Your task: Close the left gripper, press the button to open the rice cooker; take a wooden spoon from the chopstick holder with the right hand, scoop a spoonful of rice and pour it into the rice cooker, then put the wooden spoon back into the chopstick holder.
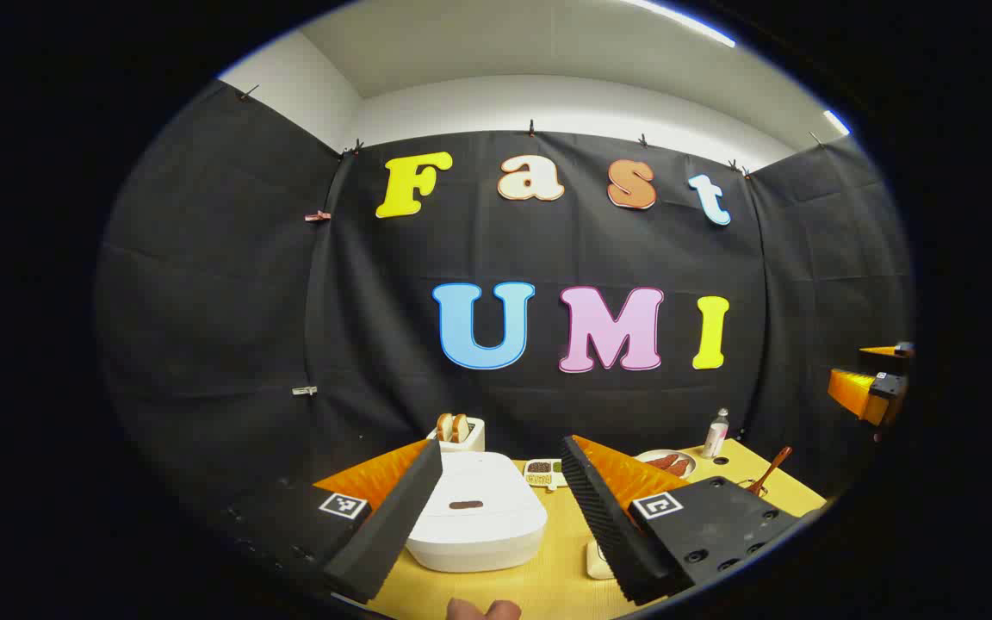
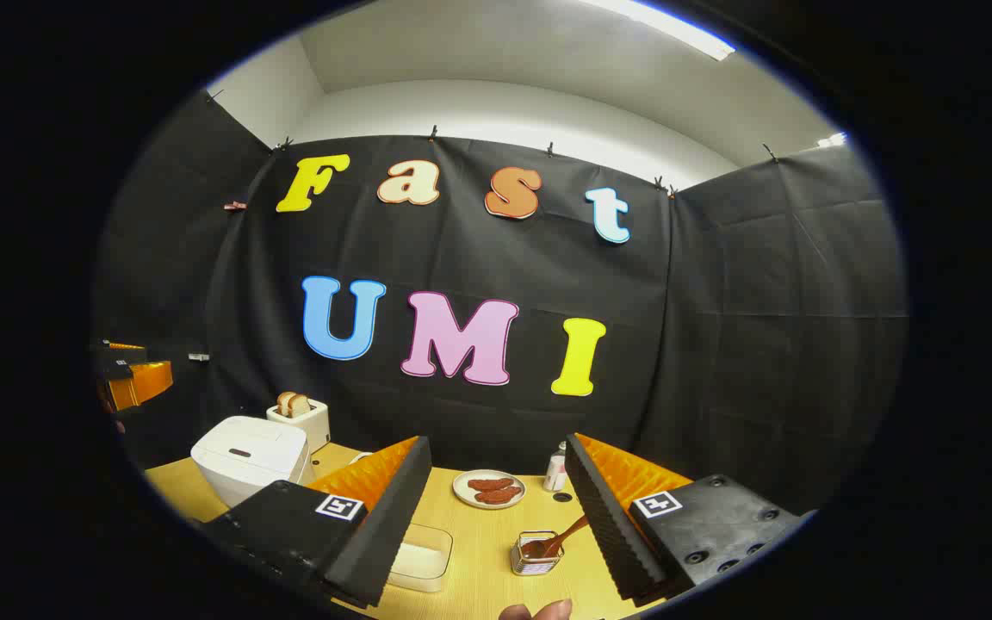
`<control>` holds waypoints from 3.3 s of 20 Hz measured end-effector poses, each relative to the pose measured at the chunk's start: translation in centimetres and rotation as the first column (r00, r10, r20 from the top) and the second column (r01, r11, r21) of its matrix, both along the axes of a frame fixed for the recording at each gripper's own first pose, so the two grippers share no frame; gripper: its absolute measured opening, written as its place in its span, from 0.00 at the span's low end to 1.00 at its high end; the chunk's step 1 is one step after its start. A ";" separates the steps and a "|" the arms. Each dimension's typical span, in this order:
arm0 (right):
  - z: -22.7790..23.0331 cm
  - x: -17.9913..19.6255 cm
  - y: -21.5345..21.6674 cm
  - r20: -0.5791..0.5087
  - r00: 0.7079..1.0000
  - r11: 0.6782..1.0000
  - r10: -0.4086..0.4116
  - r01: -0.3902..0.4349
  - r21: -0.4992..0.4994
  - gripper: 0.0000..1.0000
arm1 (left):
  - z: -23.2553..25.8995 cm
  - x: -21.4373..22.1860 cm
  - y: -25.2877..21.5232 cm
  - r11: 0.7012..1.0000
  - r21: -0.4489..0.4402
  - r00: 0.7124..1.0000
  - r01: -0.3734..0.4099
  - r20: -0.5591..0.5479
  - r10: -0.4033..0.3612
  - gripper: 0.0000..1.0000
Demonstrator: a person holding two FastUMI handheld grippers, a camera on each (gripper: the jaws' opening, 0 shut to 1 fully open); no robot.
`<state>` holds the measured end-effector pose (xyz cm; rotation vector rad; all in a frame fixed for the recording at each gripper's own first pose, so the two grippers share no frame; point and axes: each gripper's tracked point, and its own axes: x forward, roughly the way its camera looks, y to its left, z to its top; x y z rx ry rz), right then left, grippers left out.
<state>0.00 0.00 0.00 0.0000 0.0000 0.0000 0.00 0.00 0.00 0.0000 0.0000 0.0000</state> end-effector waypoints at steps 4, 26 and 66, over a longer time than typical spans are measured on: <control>0.2 0.2 0.1 0.009 1.000 1.000 -0.001 0.001 -0.007 0.98 | 0.0 0.2 0.1 1.000 0.001 1.000 0.002 0.001 -0.002 0.96; 0.4 0.5 -1.1 0.018 0.999 0.999 -0.034 0.035 -0.021 0.98 | -0.9 2.1 1.7 1.000 -0.017 1.000 -0.005 0.004 0.005 0.96; -0.8 -2.1 -4.8 -0.012 0.974 0.970 -0.227 0.225 -0.096 0.98 | -24.0 19.1 5.2 0.972 -0.223 0.677 0.074 -0.704 -0.214 0.07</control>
